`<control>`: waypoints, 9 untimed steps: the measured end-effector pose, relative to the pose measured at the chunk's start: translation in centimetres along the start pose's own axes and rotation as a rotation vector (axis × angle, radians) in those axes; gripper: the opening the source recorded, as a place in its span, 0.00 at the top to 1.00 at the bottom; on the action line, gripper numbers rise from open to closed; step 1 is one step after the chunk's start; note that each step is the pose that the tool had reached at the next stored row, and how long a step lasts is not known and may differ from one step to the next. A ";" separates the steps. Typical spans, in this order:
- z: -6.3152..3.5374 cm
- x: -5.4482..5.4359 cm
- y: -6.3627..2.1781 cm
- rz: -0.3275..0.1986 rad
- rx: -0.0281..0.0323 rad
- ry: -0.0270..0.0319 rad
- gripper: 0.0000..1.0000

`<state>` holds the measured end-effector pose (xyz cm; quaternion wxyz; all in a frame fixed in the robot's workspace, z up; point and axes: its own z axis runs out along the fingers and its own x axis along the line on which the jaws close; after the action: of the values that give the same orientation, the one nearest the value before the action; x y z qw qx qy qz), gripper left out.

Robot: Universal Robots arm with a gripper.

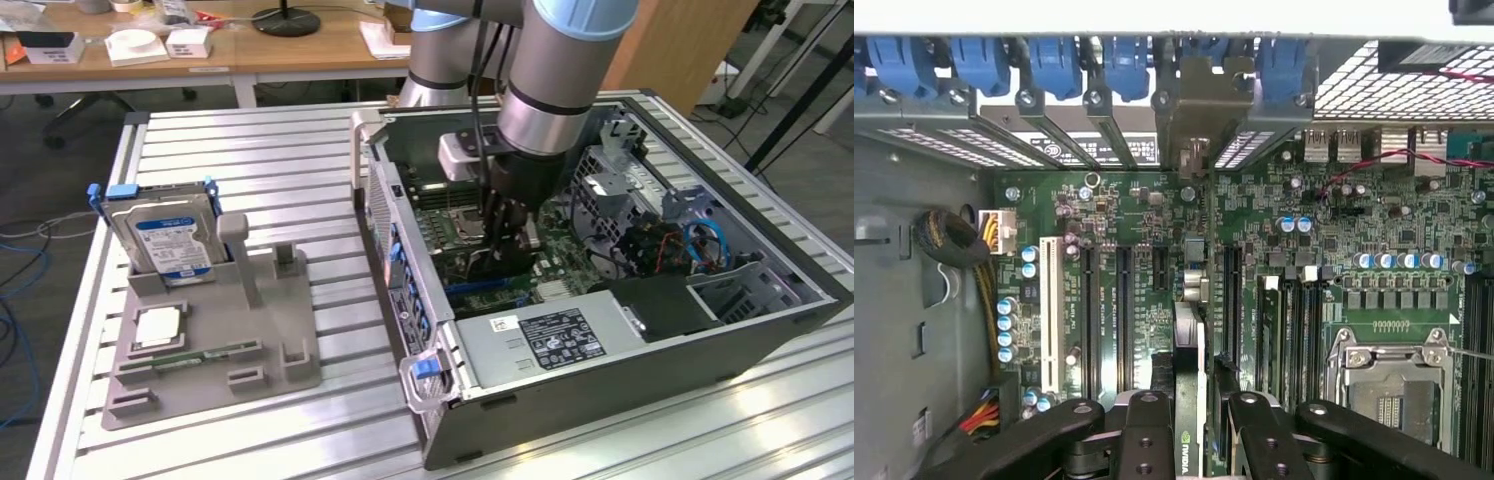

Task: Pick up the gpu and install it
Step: 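Insert the gpu into the slot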

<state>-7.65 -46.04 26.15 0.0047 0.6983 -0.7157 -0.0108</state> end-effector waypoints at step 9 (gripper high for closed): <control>0.64 0.0 -0.15 0.000 -0.0001 0.0006 0.74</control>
<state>-7.51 -46.04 25.50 0.0050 0.6981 -0.7159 -0.0107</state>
